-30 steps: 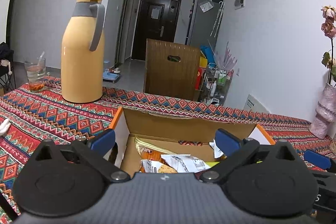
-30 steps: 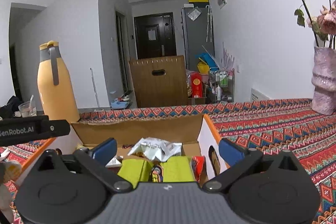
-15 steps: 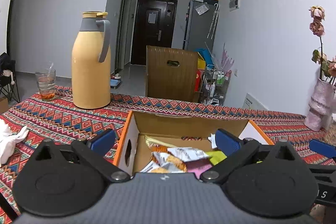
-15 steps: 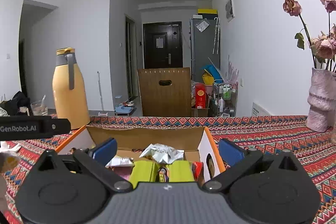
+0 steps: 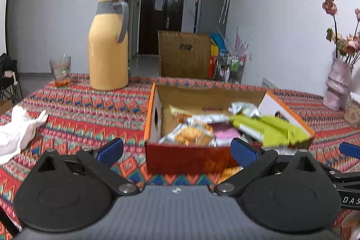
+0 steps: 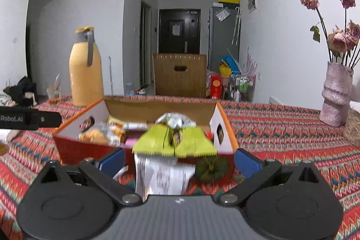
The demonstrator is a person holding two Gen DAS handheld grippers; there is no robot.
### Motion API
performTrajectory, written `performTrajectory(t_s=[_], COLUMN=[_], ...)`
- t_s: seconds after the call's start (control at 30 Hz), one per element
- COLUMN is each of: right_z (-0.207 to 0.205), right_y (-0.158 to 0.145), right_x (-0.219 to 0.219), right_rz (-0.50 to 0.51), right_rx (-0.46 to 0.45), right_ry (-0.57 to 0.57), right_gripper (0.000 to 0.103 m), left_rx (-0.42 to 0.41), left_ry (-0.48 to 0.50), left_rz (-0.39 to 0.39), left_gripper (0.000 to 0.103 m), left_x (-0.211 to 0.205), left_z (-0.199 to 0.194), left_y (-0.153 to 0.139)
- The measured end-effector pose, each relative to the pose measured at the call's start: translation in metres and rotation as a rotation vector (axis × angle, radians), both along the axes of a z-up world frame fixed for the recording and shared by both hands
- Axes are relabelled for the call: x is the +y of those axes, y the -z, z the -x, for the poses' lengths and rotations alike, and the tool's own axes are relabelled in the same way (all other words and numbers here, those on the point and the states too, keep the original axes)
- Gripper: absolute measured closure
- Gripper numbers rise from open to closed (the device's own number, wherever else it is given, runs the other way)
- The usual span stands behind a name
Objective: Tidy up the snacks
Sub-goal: 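Move both tools back to the snack pile, then grasp a white wrapped packet with the right gripper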
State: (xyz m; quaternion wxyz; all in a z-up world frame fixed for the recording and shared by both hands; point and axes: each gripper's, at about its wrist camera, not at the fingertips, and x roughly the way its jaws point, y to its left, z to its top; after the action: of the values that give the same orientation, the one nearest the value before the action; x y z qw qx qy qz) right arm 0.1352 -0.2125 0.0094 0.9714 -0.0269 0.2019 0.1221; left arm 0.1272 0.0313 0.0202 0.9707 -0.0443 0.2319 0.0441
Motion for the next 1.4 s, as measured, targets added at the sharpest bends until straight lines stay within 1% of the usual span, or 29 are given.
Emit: performTrajectory(t_s=[0.2,0.43,0.73,0.9,1.0,1.1,1.17,1.2,1.23,1.27,1.3,1.33,1.37,1.4], right_z=[0.016,0.021,0.01,-0.004,-0.016,-0.028,-0.035,-0.038,-0.041,-0.043,-0.044,-0.045,-0.045,-0.045], right_y=[0.02,0.036,0.035,0.034,0.034,0.038,0.042,0.043,0.044,0.045,0.046,0.047,0.049,0.051], right_x=[-0.002,-0.001,0.003,0.008,0.011,0.015,0.015,0.015,0.015,0.015,0.016,0.017,0.017,0.017], right_rz=[0.022,0.024,0.035,0.068,0.067,0.07,0.056,0.045,0.03,0.017,0.005,-0.003,-0.01,-0.019], right_rx=[0.065,0.118,0.136,0.143,0.164,0.192,0.202,0.21,0.219,0.224,0.221,0.218,0.221,0.228], right_ry=[-0.01,0.003,0.006,0.004,0.003,0.044,0.051,0.051,0.043,0.031,0.019,0.01,0.001,-0.007], right_gripper=[0.0,0.0,0.0,0.0,0.0,0.0,0.007,0.014,0.02,0.022,0.028,0.039,0.044,0.055], left_rx=[0.048,0.026,0.025,0.026,0.032,0.037,0.04,0.043,0.045,0.048,0.05,0.049,0.048,0.047], left_ry=[0.001,0.007,0.007,0.001,0.0,0.0,-0.001,0.0,0.0,0.0,0.0,0.001,0.002,0.002], left_rz=[-0.002,-0.018,0.011,0.024,0.028,0.035,0.038,0.039,0.041,0.04,0.04,0.041,0.041,0.041], left_gripper=[0.0,0.0,0.0,0.0,0.0,0.0,0.0,0.0,0.0,0.0,0.0,0.0,0.0,0.0], left_x=[0.005,0.003,0.008,0.01,0.011,0.012,0.013,0.013,0.013,0.013,0.013,0.013,0.013,0.013], left_z=[0.01,0.021,0.021,0.022,0.021,0.02,0.019,0.019,0.019,0.019,0.018,0.019,0.019,0.019], left_y=[0.024,0.039,0.041,0.041,0.042,0.042,0.043,0.043,0.044,0.044,0.044,0.044,0.044,0.044])
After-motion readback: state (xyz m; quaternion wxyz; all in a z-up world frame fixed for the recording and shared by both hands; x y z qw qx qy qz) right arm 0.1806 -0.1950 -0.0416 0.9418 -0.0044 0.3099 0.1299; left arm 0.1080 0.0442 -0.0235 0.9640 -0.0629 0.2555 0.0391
